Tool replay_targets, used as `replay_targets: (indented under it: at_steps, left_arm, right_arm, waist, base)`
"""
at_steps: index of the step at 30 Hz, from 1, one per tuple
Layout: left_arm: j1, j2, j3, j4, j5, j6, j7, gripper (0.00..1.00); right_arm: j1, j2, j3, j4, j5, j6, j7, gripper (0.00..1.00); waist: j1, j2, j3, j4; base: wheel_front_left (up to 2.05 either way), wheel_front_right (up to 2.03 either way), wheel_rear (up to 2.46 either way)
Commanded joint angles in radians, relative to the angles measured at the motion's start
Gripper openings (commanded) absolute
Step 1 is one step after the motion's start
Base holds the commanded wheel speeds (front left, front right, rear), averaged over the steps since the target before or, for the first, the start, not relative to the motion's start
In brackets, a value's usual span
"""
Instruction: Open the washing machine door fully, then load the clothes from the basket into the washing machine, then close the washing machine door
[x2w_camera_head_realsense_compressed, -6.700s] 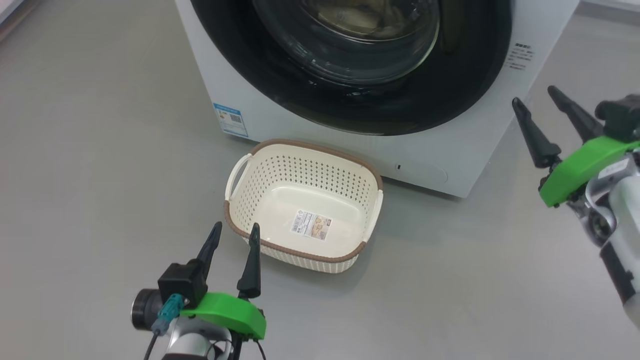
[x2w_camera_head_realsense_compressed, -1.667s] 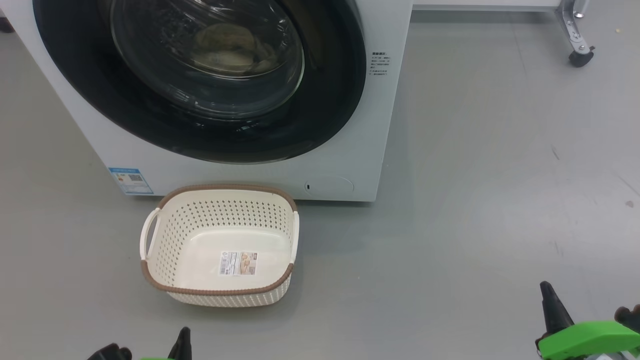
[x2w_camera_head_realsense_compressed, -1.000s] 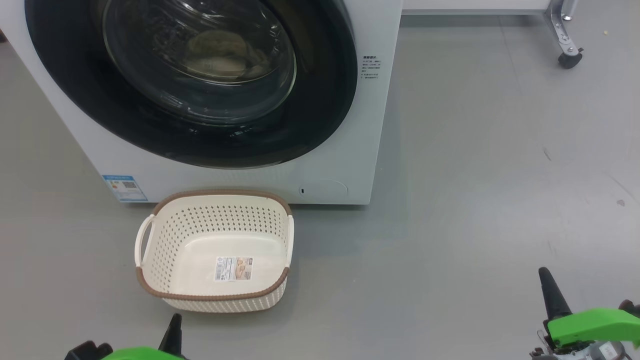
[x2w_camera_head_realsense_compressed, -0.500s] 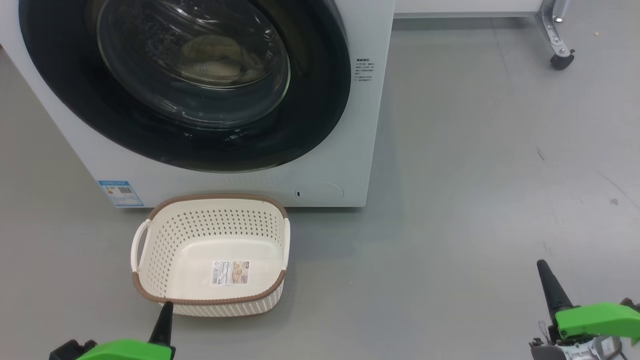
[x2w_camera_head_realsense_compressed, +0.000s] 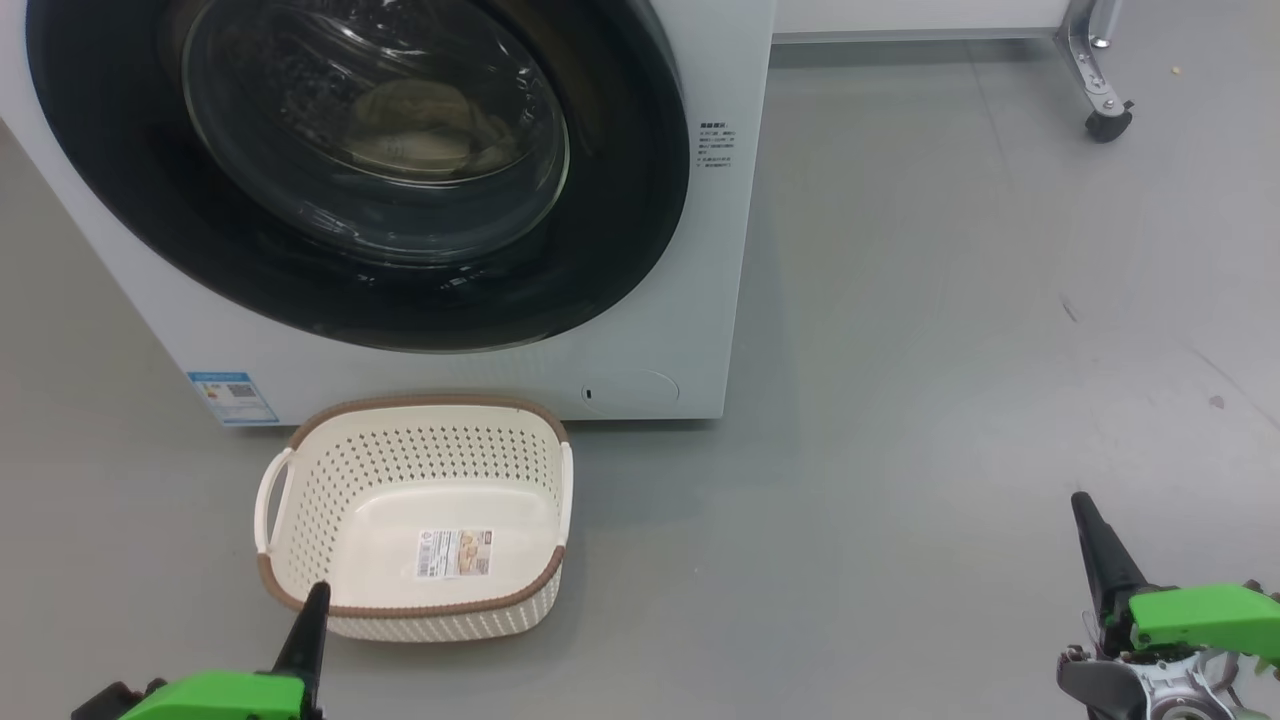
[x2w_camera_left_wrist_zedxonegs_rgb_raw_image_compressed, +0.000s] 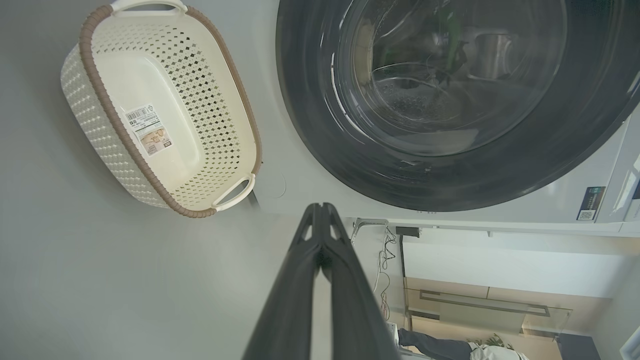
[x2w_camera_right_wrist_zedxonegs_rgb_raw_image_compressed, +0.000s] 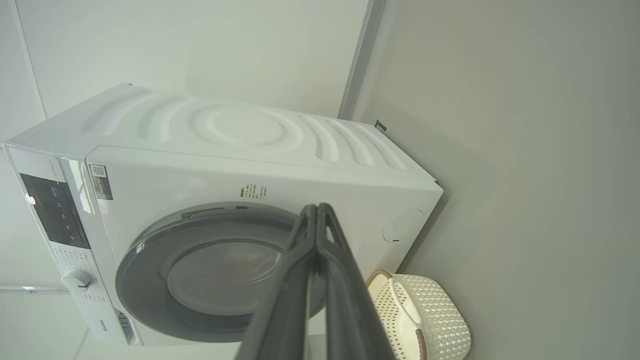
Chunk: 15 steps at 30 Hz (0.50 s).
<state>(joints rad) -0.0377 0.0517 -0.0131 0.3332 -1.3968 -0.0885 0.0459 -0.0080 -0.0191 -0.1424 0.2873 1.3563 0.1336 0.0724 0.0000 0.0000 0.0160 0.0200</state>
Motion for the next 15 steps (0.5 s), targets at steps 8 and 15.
replay_targets:
  at_steps: [8,15]
  left_arm:
    - [-0.061,0.007,0.07,-0.058,-0.094,-0.021,0.027,0.0]
    - [-0.066,0.005,0.099,-0.075,-0.164,-0.033,0.047,0.0]
  right_arm:
    - [-0.073,-0.027,0.023,-0.04,0.11,-0.003,0.02,0.0]
    - [-0.088,-0.03,0.026,-0.041,0.191,-0.003,0.032,0.0]
  waist:
    - [0.0,0.0,-0.005,-0.008]
    - [0.0,0.0,-0.01,-0.015]
  base:
    - [0.0,0.0,0.0]
    - [0.0,0.0,0.0]
